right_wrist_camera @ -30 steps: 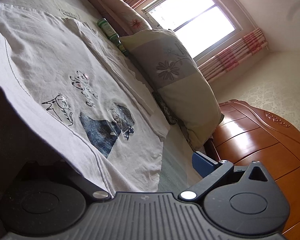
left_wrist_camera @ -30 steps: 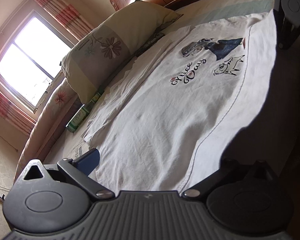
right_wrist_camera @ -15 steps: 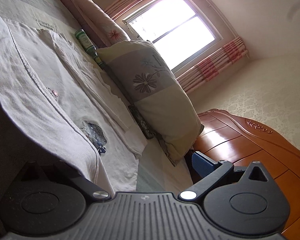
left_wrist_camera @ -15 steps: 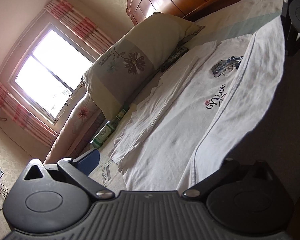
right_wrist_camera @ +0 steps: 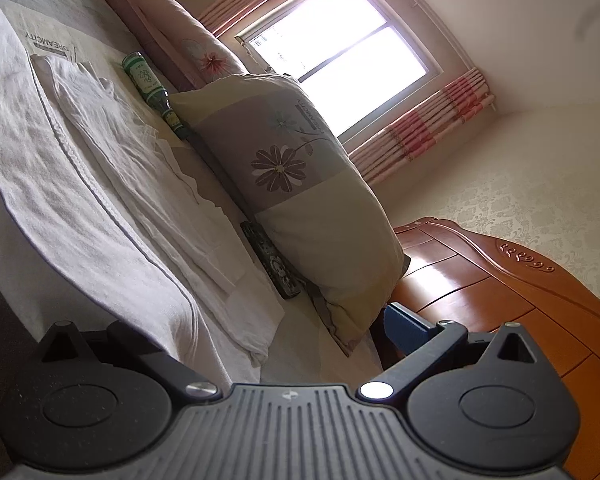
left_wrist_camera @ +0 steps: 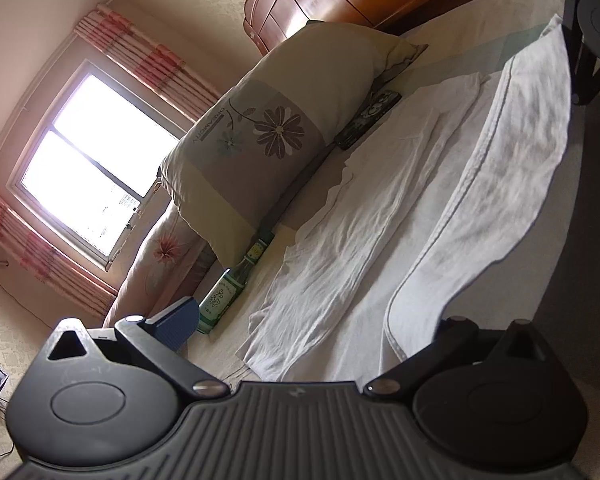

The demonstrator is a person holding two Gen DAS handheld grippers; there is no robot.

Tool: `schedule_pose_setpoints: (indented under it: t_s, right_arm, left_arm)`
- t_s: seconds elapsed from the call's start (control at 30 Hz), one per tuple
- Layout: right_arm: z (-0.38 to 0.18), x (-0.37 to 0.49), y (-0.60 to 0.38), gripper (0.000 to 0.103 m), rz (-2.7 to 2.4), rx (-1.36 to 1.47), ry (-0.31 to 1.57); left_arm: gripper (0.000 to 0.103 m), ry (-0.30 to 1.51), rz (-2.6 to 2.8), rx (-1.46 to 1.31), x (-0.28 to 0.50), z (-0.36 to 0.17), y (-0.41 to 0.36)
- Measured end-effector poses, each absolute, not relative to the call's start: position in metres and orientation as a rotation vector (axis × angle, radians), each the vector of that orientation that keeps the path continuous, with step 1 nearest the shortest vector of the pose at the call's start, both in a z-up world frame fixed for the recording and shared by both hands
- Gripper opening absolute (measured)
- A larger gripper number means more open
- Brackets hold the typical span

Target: Fold clothes

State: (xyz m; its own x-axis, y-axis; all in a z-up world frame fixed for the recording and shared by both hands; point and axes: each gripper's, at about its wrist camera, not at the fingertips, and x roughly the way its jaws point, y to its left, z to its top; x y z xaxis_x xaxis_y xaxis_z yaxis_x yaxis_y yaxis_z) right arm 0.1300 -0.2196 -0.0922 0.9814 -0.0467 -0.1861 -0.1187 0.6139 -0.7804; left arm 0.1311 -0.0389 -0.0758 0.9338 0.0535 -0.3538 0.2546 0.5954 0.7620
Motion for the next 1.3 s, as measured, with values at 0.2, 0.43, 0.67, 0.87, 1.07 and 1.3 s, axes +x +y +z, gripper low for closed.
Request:
schedule_pose_setpoints:
  t_s: [0.2,0.43,0.67,0.87,1.07,1.3]
  right_arm:
    - [-0.089,0.176,-0.213,0.103,0.019,-0.899,0.189]
    - [-0.088,0.228,-0.2,0.103,0.006,-0.909,0.171]
    - [-0.094,0.275,-0.193,0.103,-0.009,-0.895,0.184]
    - [-0.106,0.31,-0.189,0.103,-0.017,-0.881,0.226]
    - [-0.121,0.339,-0.189,0.103,-0.01,-0.836,0.307]
    - [-0.113,0.31,-0.206,0.103,0.071,-0.774,0.369]
  left_arm:
    - [0.103,0.342,-0.121,0.933,0.178,-0.073,-0.031]
    - [0.103,0.335,-0.111,0.942,0.225,-0.078,-0.02]
    - [0.103,0.353,-0.091,0.907,0.268,-0.084,-0.01]
    - [0.103,0.389,-0.083,0.875,0.304,-0.091,-0.008]
    - [0.103,0.465,-0.075,0.842,0.332,-0.109,-0.01]
    - [0.102,0.494,-0.115,0.776,0.302,-0.111,0.0]
